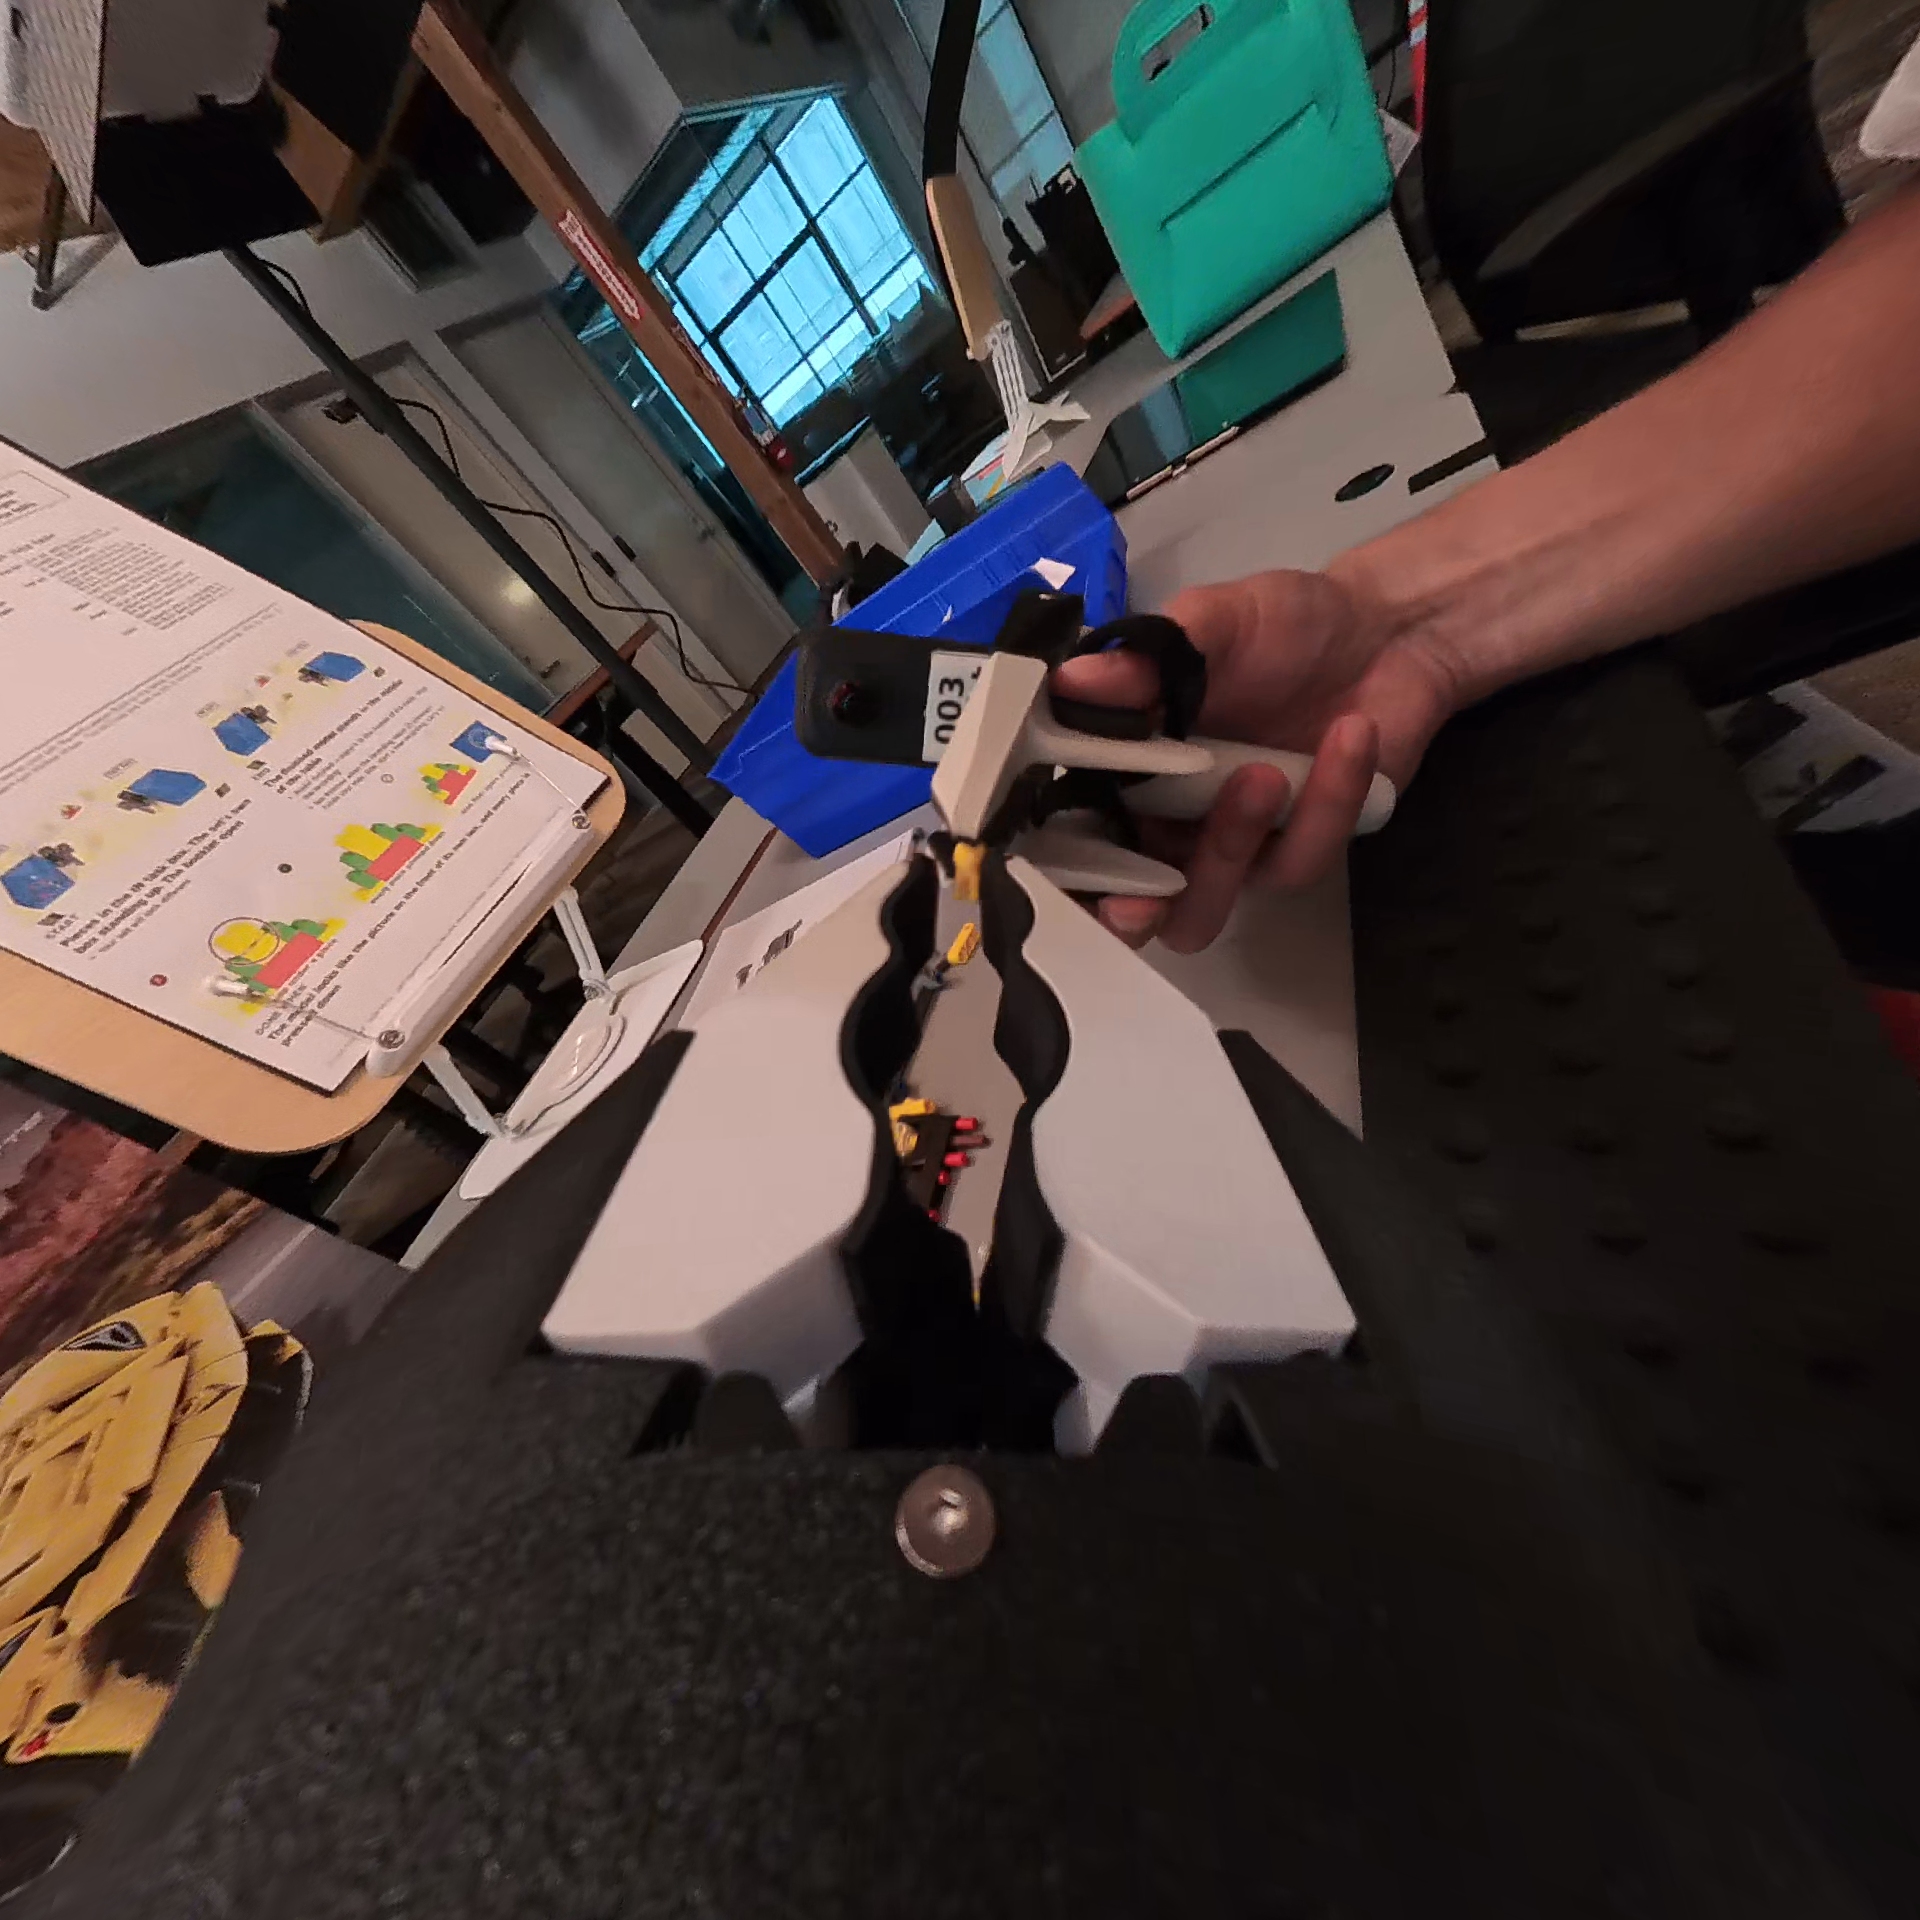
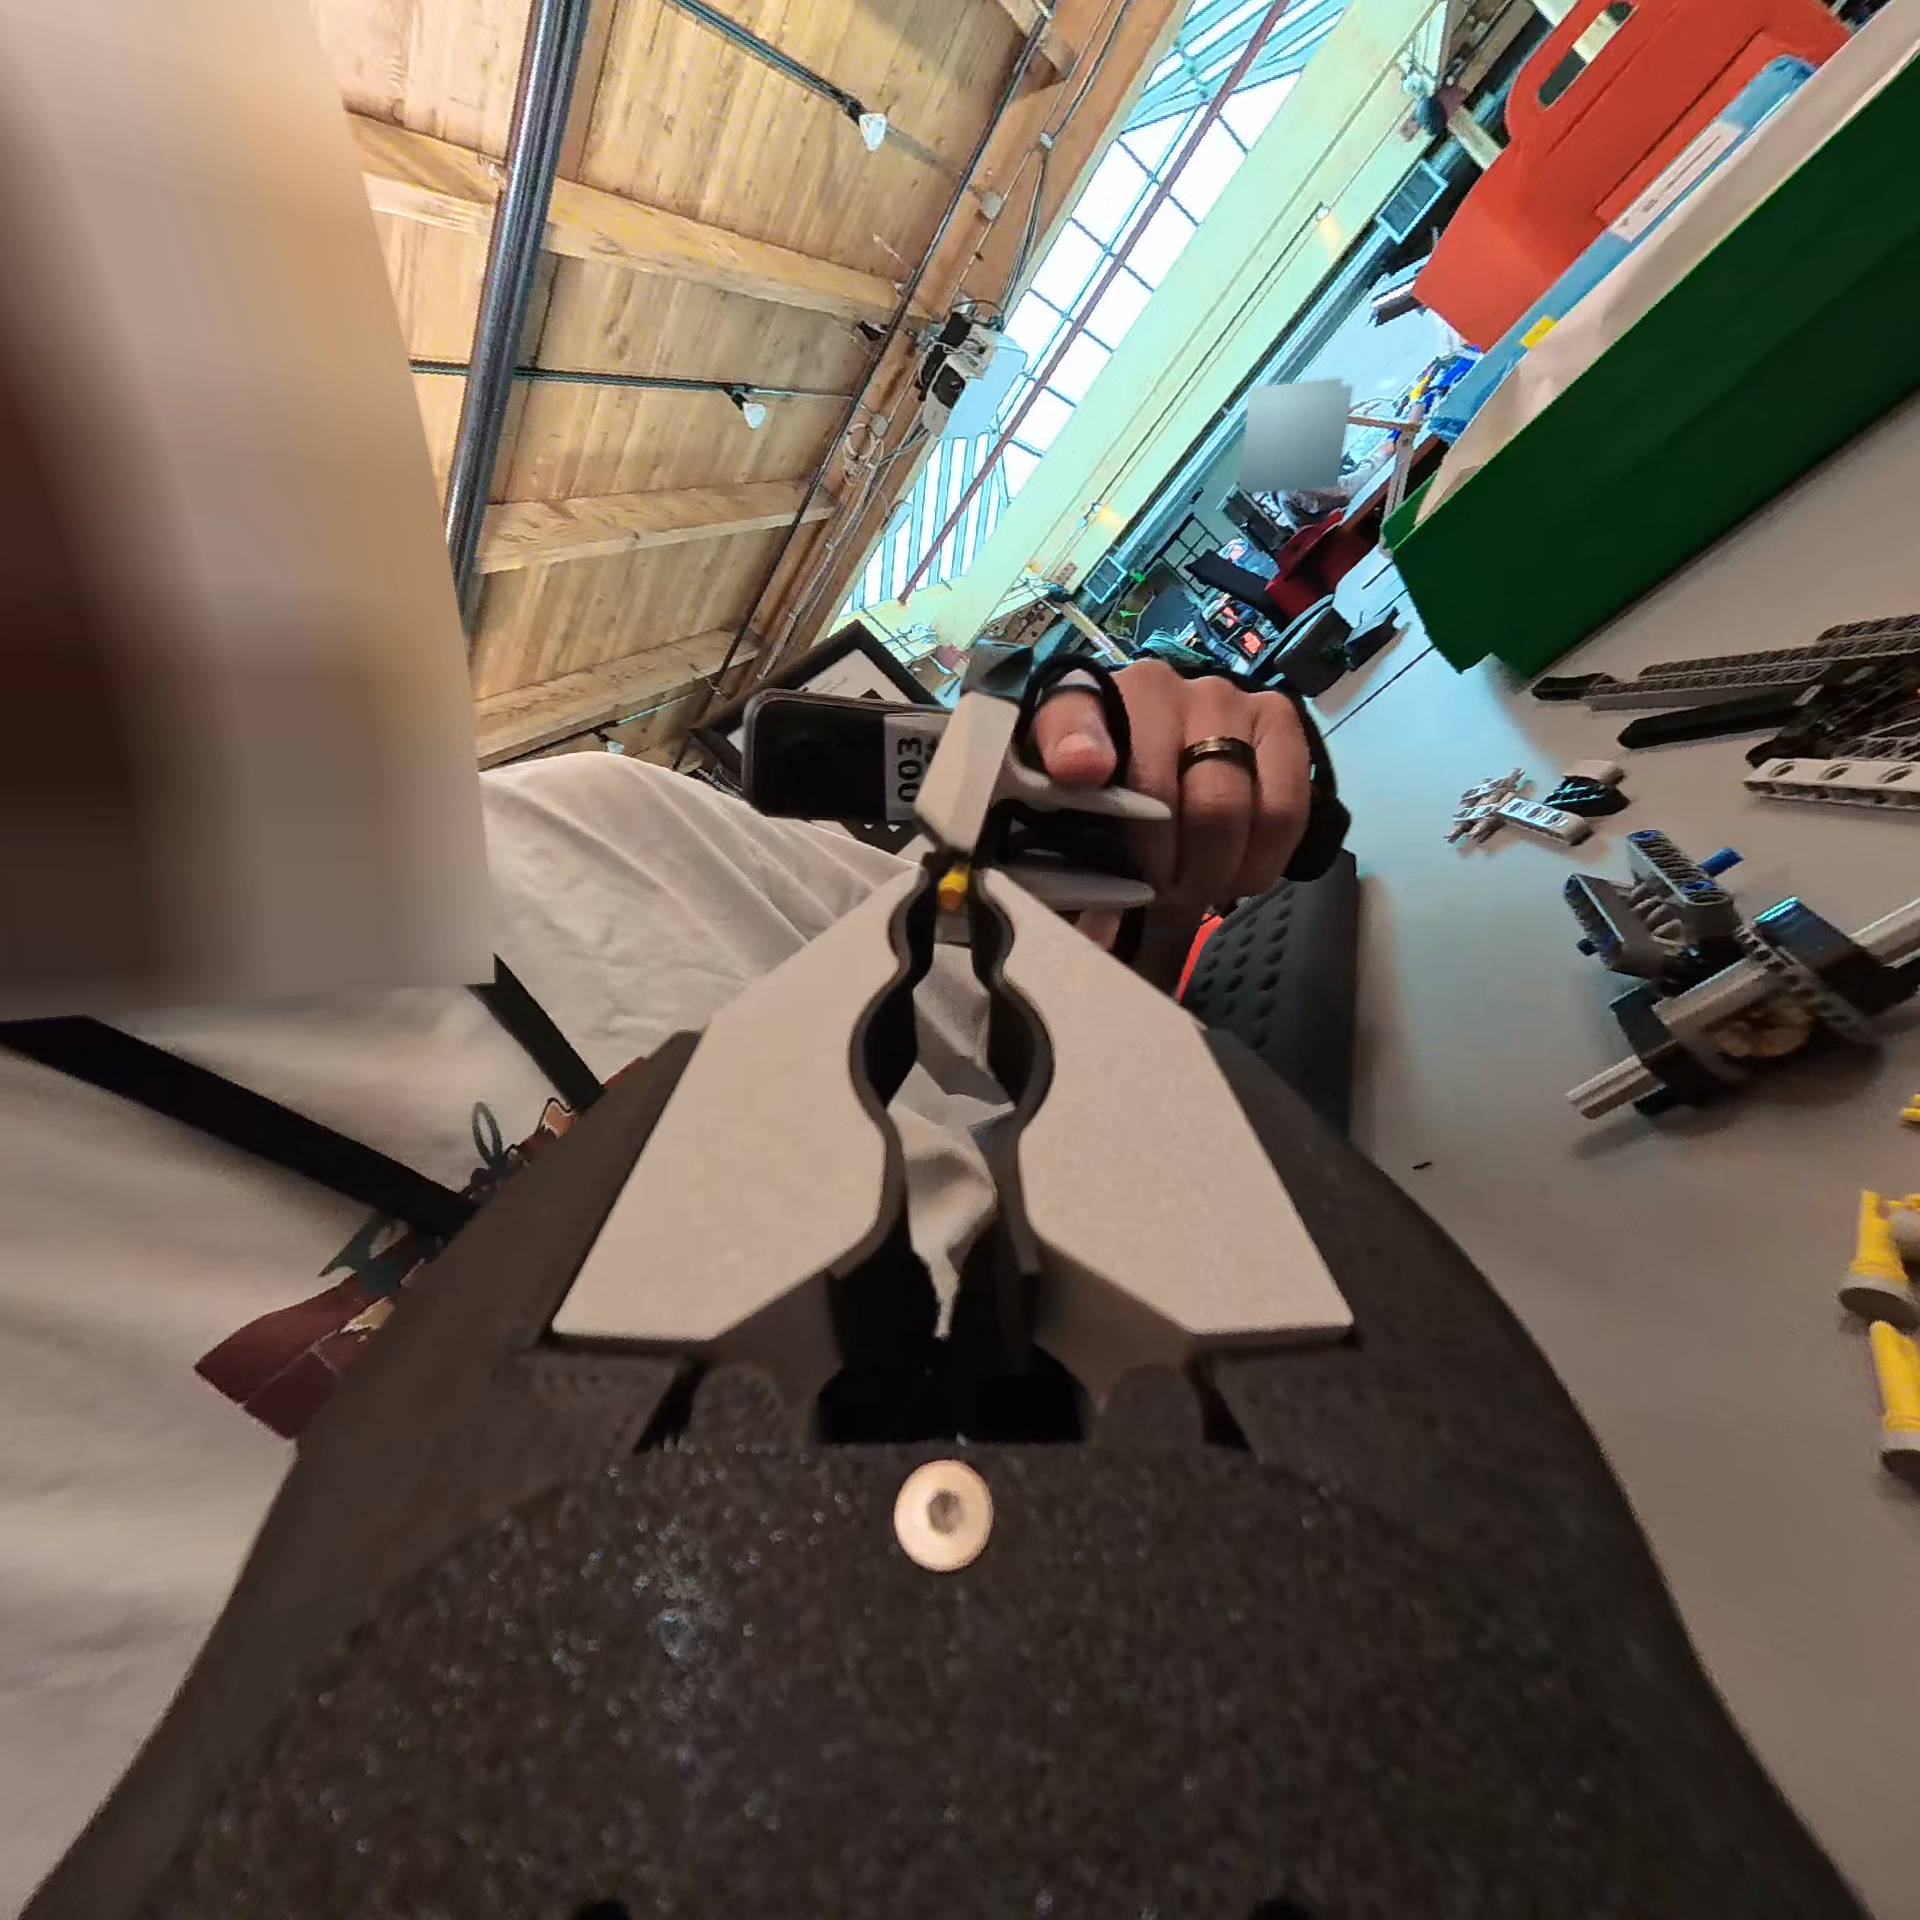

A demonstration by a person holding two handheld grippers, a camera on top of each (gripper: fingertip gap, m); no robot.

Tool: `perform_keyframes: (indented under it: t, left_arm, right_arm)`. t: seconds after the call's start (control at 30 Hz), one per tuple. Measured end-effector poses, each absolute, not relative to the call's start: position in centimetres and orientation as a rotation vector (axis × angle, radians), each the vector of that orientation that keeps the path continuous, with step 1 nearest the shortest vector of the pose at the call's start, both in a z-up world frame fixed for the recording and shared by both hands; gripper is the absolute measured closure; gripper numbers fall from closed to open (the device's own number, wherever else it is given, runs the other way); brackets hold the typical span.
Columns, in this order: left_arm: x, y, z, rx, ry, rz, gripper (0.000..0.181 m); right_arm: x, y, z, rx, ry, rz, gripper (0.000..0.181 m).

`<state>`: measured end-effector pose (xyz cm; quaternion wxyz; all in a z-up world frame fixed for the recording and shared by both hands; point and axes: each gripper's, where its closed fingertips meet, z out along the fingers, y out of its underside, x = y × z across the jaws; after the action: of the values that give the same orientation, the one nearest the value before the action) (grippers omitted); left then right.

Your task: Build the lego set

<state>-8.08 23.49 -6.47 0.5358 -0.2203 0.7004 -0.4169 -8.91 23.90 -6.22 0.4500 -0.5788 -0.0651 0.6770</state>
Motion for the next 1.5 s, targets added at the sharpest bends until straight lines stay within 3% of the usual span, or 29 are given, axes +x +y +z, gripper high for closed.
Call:
perform_keyframes:
  t: [0.6, 0.73, 0.87, 1.07, 1.5]
  left_arm:
    - [-7.8, 22.7, -6.9, -0.439, 1.700, -0.966, 0.177]
    - [-6.1, 24.5, -7.4, -0.529, 1.683, -0.964, 0.178]
    - [-3.3, 27.4, -8.9, -0.816, 1.663, -1.098, 0.178]
    - [-2.0, 28.2, -10.3, -0.893, 1.624, -1.118, 0.178]
    - [-4.0, 27.9, -9.7, -0.868, 1.624, -1.162, 0.178]
  right_arm:
    - [-9.0, 23.2, -6.4, -1.438, -0.202, 1.716, 0.176]
    - [-4.7, 23.4, -6.2, -1.506, -0.196, 1.408, 0.166]
    - [1.5, 23.1, -11.5, -1.914, -0.258, 0.688, 0.166]
    - [0.3, 22.0, -18.3, -2.310, -0.481, 0.224, 0.162]
    - [0.5, 23.3, -21.4, -2.453, -0.573, 0.200, 0.169]
